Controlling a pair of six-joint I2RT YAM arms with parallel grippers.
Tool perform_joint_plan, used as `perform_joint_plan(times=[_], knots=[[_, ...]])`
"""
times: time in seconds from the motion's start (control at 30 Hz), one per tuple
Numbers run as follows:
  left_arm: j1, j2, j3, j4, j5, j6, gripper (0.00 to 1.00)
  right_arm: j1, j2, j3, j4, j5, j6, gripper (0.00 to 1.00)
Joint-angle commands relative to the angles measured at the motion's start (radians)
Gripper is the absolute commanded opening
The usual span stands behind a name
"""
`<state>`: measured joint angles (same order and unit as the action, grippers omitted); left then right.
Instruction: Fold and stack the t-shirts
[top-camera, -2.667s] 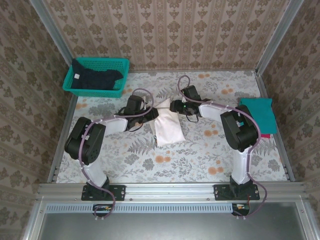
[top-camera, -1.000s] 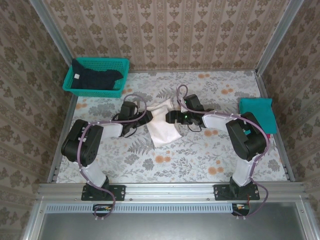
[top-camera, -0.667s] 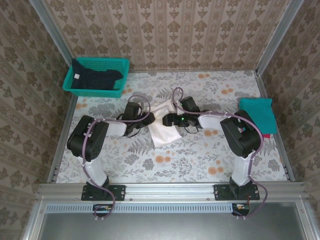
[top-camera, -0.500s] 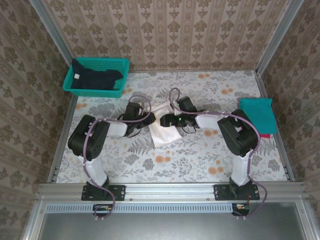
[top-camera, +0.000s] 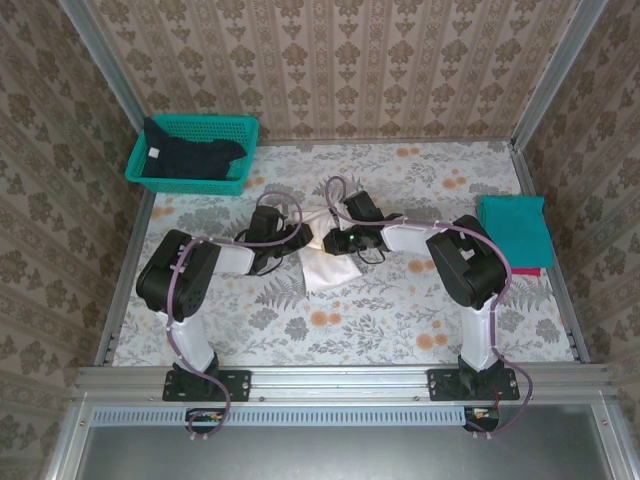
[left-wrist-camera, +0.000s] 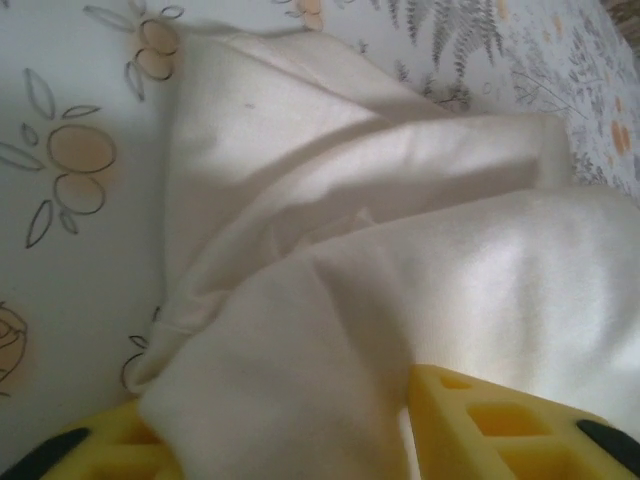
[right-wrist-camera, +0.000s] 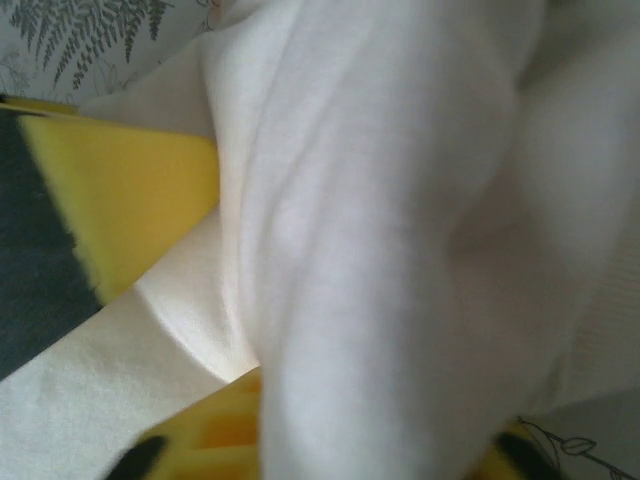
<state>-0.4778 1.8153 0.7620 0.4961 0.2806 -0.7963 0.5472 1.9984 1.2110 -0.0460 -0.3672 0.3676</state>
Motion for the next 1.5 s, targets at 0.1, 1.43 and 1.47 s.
perform_joint_plan(times=[0.1, 1.43, 1.47], knots=[[-0.016, -0.192, -0.111, 0.013, -0.072, 0.092, 0.83, 0.025, -0.05, 0.012, -0.224, 0.292, -0.134, 0.0], [-0.145, -0.493, -0.073, -0.091, 0.002, 0.773, 1.0, -0.66, -0.5, 0.125, -0.652, 0.655, -0.628, 0.0], [-0.145, -0.496, -0.071, -0.091, 0.004, 0.773, 1.0, -0.677, -0.501, 0.136, -0.652, 0.649, -0.634, 0.0]])
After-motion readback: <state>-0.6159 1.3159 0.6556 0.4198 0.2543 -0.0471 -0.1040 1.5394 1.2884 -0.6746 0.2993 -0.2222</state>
